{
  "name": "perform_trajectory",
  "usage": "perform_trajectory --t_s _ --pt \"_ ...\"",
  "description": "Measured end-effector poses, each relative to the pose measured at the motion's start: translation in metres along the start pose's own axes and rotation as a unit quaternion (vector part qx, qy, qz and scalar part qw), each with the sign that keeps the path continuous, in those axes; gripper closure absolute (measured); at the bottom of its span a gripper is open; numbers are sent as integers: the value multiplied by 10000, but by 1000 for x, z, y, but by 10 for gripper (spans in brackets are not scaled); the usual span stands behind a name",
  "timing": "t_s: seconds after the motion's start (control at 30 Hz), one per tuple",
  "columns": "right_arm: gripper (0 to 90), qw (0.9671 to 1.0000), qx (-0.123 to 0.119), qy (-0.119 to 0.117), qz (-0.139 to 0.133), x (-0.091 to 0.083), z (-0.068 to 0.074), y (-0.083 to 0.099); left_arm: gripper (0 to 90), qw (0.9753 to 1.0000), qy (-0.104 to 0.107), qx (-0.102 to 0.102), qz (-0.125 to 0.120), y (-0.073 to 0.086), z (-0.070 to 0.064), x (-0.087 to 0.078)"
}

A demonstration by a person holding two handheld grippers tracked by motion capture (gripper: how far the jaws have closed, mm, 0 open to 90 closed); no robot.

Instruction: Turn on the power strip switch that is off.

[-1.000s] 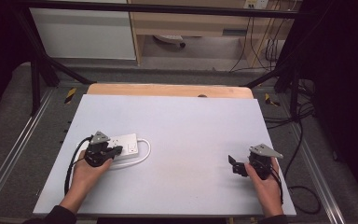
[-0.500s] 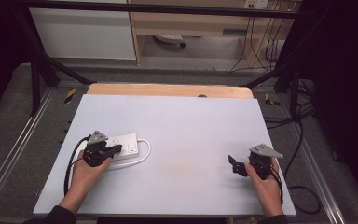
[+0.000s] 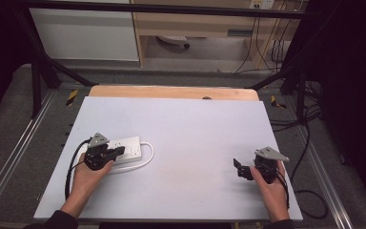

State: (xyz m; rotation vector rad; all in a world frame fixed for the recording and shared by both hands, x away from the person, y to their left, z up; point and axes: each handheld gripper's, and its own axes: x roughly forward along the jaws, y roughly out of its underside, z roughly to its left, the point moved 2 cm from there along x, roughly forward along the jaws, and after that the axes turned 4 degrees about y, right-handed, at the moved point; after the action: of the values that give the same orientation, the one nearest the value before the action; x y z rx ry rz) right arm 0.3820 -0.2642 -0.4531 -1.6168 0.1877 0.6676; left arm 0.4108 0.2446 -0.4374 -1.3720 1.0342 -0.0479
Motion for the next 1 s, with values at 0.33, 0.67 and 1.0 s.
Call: perform_trajectory --t_s 0.33,0.67,1.0 --pt "32 10000 -17 15 -2 0 -1 0 879 10000 -2 41 -56 0 -1 0" --pt "32 10000 -3 12 -2 0 -2 1 834 9998 -10 99 -179 -2 -3 -1" --pt "32 10000 -4 17 -5 0 -3 1 733 9997 35 121 -223 -2 -4 0"
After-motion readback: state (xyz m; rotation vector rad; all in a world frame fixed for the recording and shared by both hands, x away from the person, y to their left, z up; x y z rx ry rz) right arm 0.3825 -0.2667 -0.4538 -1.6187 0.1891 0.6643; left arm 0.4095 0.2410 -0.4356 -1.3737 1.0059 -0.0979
